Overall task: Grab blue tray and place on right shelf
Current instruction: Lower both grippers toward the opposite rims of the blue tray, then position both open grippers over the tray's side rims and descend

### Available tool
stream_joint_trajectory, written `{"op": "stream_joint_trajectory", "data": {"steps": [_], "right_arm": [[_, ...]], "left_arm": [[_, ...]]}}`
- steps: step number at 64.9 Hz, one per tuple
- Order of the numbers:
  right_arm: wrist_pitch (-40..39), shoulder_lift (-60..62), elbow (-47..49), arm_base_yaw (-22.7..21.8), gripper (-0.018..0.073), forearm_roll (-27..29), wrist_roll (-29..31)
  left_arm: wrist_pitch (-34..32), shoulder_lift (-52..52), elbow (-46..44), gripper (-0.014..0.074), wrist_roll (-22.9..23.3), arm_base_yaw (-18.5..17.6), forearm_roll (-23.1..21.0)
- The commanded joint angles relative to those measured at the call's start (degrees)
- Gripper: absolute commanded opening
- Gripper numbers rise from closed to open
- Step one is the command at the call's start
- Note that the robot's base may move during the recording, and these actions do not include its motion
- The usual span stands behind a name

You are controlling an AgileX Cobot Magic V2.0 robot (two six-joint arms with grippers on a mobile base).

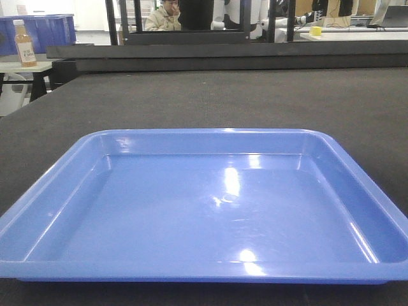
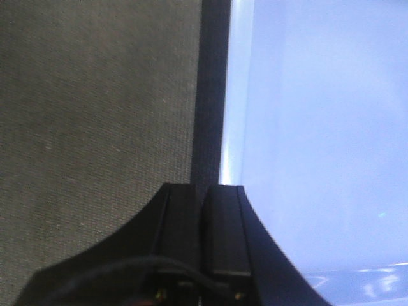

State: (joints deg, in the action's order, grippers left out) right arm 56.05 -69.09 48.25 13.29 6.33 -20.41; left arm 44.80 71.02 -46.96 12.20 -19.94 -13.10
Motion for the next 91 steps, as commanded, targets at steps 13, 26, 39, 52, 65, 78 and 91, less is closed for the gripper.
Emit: {"op": "stream_joint_trajectory", "data": {"steps": [13, 26, 39, 52, 65, 78, 91], "right_arm": [[-2.82, -6.05, 3.71, 7.66, 0.0055, -7.45, -11.08], [0.32, -13.05, 12.61, 7.79, 0.0055, -7.46, -10.97], [-0.01, -18.01, 18.44, 7.79, 0.0055, -6.33, -10.57], [0.32, -19.84, 18.7, 7.95, 0.0058, -2.98, -7.1], [0.73, -19.97, 18.64, 7.95, 0.0298, -3.04, -6.93], [0.95, -19.97, 17.47, 7.95, 0.0538, -3.12, -6.93], [-0.82, -19.97, 14.51, 7.95, 0.0538, -2.95, -7.77]], "left_arm": [[2.59, 7.18, -10.74, -0.0042, 13.25, -10.0, 12.47], [5.05, 13.32, -16.54, -0.0042, 13.4, -11.6, 13.1], [7.63, 15.53, -18.35, -0.0049, 13.04, -11.6, 13.1], [8.28, 15.76, -18.56, -0.0049, 13.04, -11.6, 13.46], [7.49, 16.4, -18.56, 0.0034, 13.27, -10.02, 12.69], [7.81, 16.85, -18.56, 0.037, 13.0, -6.9, 12.69], [7.36, 18.18, -18.56, 0.0378, 12.17, -6.7, 12.56]]}}
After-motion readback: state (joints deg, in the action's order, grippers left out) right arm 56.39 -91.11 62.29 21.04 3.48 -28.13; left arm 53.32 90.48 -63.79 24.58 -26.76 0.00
